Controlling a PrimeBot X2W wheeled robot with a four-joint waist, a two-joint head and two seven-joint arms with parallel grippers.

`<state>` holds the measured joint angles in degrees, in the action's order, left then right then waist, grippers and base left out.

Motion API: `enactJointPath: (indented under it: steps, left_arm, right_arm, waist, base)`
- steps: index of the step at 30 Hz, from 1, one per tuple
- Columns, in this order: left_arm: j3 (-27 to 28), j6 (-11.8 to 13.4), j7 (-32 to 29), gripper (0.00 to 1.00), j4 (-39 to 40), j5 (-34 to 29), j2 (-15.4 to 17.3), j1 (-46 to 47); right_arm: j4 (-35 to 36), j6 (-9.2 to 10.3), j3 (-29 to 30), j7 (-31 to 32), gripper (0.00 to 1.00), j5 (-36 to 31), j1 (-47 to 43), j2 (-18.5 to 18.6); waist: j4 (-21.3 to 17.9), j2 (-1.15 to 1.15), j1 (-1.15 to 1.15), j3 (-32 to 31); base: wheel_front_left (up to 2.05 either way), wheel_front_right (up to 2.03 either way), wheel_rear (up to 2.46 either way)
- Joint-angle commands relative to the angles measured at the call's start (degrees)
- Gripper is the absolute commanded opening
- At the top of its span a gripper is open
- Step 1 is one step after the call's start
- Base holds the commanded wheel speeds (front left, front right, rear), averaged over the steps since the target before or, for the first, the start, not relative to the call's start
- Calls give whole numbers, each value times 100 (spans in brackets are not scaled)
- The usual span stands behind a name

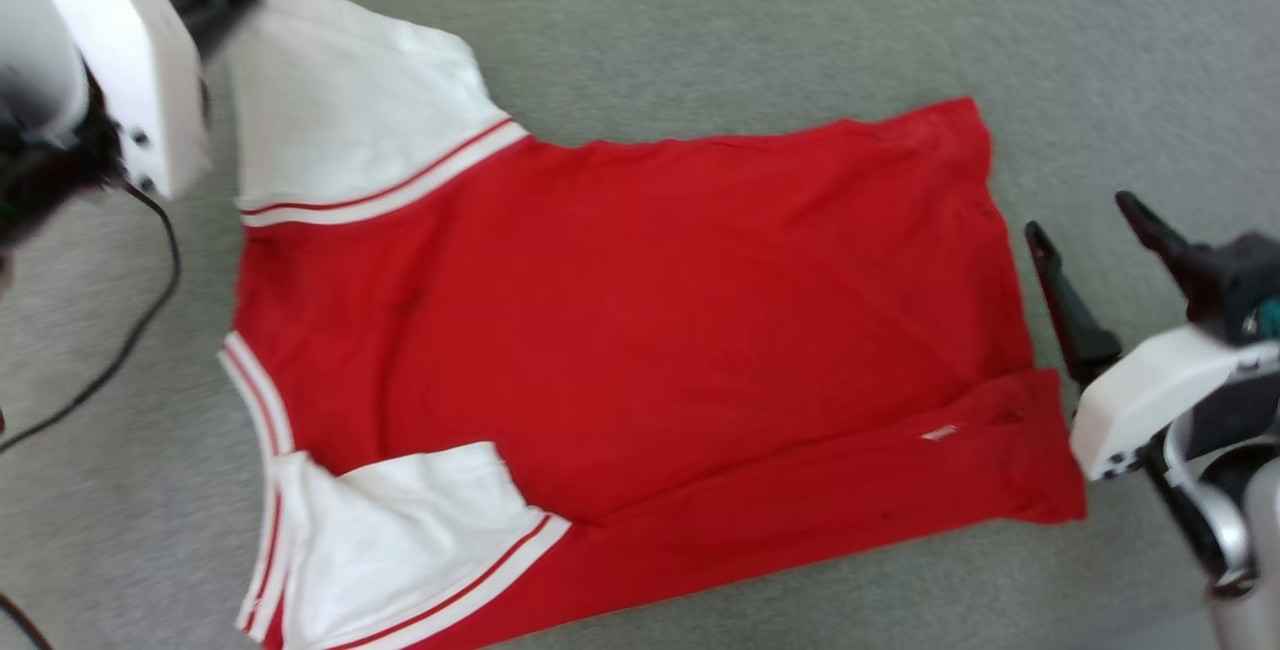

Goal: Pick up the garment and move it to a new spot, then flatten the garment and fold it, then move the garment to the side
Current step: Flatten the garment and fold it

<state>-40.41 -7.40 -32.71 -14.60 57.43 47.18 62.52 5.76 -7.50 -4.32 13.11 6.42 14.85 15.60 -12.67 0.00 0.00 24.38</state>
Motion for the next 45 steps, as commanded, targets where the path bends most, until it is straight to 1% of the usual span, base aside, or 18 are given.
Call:
enactJointPath:
  steps: [1, 2, 4, 7, 9, 12, 15, 19, 21, 23, 27, 29, 34, 35, 36, 37, 42, 45]
  left_arm:
    - [-63, -3, 74, 0, 166, 15, 53, -119]
    - [-101, -4, 129, 0, 324, 8, 99, -159]
    - [-149, -4, 258, 0, 643, -13, 180, -272]
    - [-156, 5, 445, 0, 1126, -19, 292, -494]
    - [-144, 92, 552, 0, 1487, -38, 377, -661]
    - [-115, 224, 702, 0, 1987, -61, 500, -901]
    - [-109, 338, 832, 0, 2410, -94, 582, -1082]
    - [-76, 482, 1090, 0, 2892, -51, 534, -1342]
    - [-127, 519, 1135, 0, 3071, -153, 574, -1426]
    - [-181, 548, 1183, 0, 3209, -245, 546, -1485]
    - [-276, 594, 1256, 0, 3401, -358, 488, -1573]
    - [-306, 620, 1285, 0, 3471, -392, 462, -1631]
    - [-360, 646, 1389, 0, 3482, -420, 384, -1729]
    - [-374, 649, 1395, 0, 3459, -413, 370, -1758]
    - [-380, 654, 1415, 0, 3432, -393, 360, -1782]
    - [-367, 666, 1448, 0, 3395, -386, 360, -1788]
    - [-277, 763, 1688, 0, 3166, -411, 392, -1938]
    - [-133, 844, 2001, 0, 3017, -315, 356, -2063]
  right_arm:
    - [52, 3, -51, 283, 100, 71, 180, 118]
    - [77, 3, -61, 626, 100, 253, 261, 184]
    - [143, 3, -123, 1319, 100, 592, 465, 445]
    - [31, 4, -102, 2390, 100, 934, 792, 831]
    - [-76, 3, -96, 3001, 100, 1171, 1039, 1025]
    - [-307, 3, -18, 3648, 100, 1409, 1405, 1221]
    - [-650, 3, -7, 4064, 100, 1494, 1727, 1366]
    - [-1214, 3, -68, 4305, 100, 1406, 2039, 1531]
    - [-1481, 3, -122, 4308, 100, 1316, 2169, 1603]
    - [-1740, 3, -195, 4239, 100, 1232, 2259, 1649]
    - [-2208, 3, -342, 4131, 100, 1150, 2324, 1584]
    - [-2405, 2, -517, 4105, 100, 1113, 2263, 1558]
    - [-2869, -11, -895, 3935, 100, 1270, 2029, 1429]
    - [-2945, -12, -950, 3864, 43, 1289, 2018, 1426]
    - [-3003, -12, -970, 3765, 14, 1317, 2031, 1414]
    - [-3051, -12, -975, 3650, 0, 1333, 2061, 1397]
    - [-3162, -5, -941, 3078, 0, 1361, 2267, 1451]
    - [-3169, 4, -877, 2704, 0, 1264, 2308, 1490]
  waist:
    - [265, 0, 0, -211]
    - [334, 0, 0, -234]
    - [471, 0, 0, -254]
    - [665, 0, 0, -251]
    - [805, 0, 0, -219]
    - [1029, 0, 0, -137]
    - [1224, 0, 0, -56]
    - [1452, 0, 0, 45]
    - [1553, 0, 0, 109]
    - [1652, 0, 0, 166]
    - [1797, 0, 0, 247]
    - [1844, 0, 0, 267]
    - [1907, 0, 0, 259]
    - [1912, 0, 0, 246]
    - [1912, 0, 0, 229]
    - [1906, 0, 0, 203]
    - [1810, 0, 0, -30]
    - [1739, 0, 0, -233]
  base:
    - [0, 0, 0]
    - [0, 0, 0]
    - [0, 0, 0]
    - [0, 0, 0]
    - [0, 0, 0]
    - [0, 0, 0]
    - [0, 0, 0]
    - [0, 0, 0]
    - [0, 0, 0]
    - [0, 0, 0]
    - [0, 0, 0]
    - [0, 0, 0]
    - [0, 0, 0]
    - [0, 0, 0]
    - [0, 0, 0]
    - [0, 0, 0]
    - [0, 0, 0]
    - [0, 0, 0]
